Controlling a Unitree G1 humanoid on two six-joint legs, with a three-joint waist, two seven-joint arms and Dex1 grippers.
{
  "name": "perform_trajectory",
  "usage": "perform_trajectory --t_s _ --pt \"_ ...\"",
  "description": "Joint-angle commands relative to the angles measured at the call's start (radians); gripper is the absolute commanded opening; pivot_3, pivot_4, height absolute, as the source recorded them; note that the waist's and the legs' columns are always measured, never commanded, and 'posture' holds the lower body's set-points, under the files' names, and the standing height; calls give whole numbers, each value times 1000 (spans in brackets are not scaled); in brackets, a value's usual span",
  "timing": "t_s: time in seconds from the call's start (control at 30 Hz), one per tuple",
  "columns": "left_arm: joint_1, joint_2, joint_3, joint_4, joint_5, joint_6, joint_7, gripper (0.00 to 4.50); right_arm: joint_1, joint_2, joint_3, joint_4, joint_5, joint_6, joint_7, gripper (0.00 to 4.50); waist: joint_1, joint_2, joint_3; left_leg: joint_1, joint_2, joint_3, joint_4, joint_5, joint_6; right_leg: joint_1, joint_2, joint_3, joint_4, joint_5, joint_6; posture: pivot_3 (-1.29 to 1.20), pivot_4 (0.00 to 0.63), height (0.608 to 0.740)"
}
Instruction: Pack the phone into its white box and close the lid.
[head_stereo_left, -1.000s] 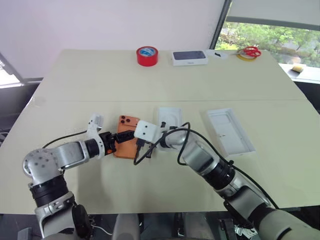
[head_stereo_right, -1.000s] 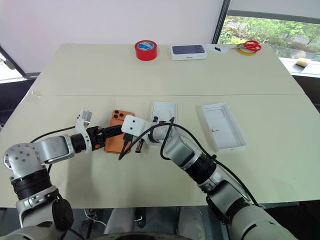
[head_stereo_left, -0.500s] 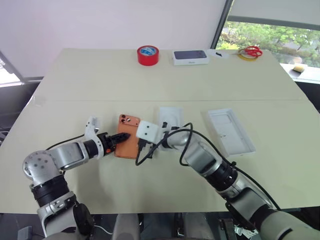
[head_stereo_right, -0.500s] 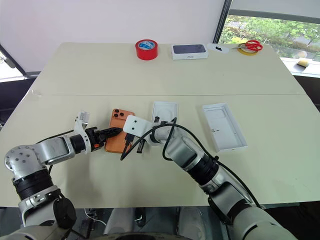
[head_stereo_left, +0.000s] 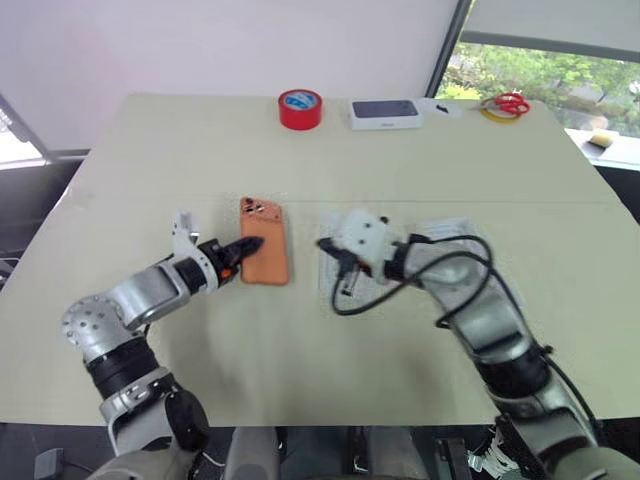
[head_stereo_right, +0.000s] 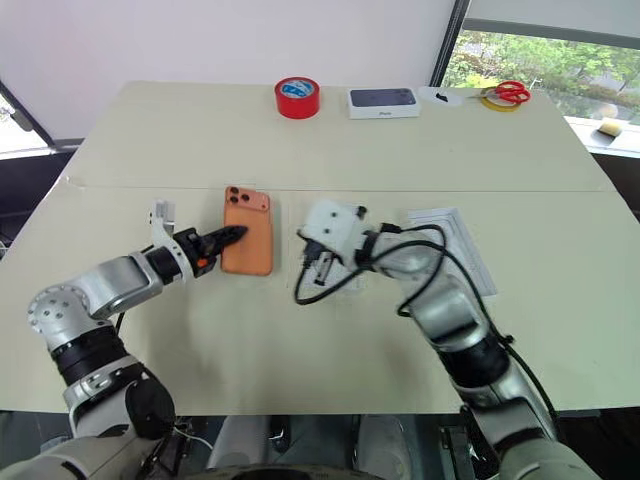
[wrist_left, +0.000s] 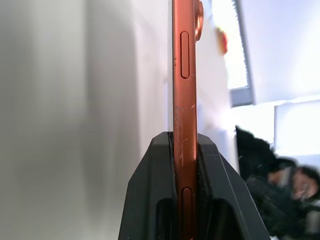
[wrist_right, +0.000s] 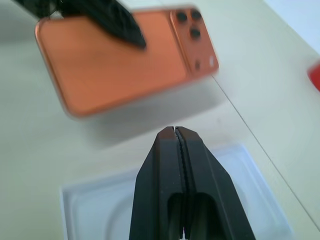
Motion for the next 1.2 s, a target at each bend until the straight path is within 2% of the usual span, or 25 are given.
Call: perform_trajectory --t_s 0.03,0.13,0.27,0.43,0.77,0.8,0.87,1.03,1.2 --pt "-50 -73 -102 4 -41 -65 19 70 49 -53 -174 -68 124 46 42 0 -1 -1 0 0 0 0 0 0 0 0 0 0 -1 1 0 0 150 730" --pt "-60 -135 -200 55 38 -113 2 70 141 -102 -317 -106 213 79 59 0 -2 -1 1 0 -1 1 -2 1 -1 1 0 0 -3 1 1 0 150 730" --pt "-53 -150 -269 100 90 -153 -34 70 220 -134 -382 -145 250 99 31 0 -13 0 1 1 0 2 -8 3 -4 -3 1 1 -4 1 1 0 150 730" --pt "-51 -156 -330 143 146 -172 -82 70 302 -154 -401 -178 259 91 -14 0 -7 0 2 1 2 2 -8 3 -4 -3 3 1 -3 1 0 0 150 730" --pt "-44 -148 -342 140 160 -144 -114 70 307 -167 -374 -152 268 57 -60 0 -6 0 2 1 1 0 -6 2 -2 -1 3 1 -3 1 0 0 150 730" --pt "-42 -148 -344 133 160 -139 -115 986 302 -168 -368 -145 267 51 -63 0 -6 0 2 1 1 0 -6 2 -3 -1 3 1 -3 1 0 0 150 730" --pt "-39 -148 -344 124 158 -133 -115 1761 294 -170 -355 -133 265 41 -67 0 -6 0 2 1 1 0 -6 3 -4 -1 3 1 -3 1 0 0 150 730" --pt "-41 -125 -330 81 133 -113 -119 4340 286 -182 -324 -116 257 17 -73 0 -7 0 2 1 1 0 -5 3 -5 0 3 0 -3 1 0 0 150 730" --pt "-53 31 -373 -16 162 -63 -185 4340 258 -204 -246 -71 191 27 -117 0 -14 0 2 3 2 0 -6 3 -4 -1 4 1 -1 1 0 0 150 730"
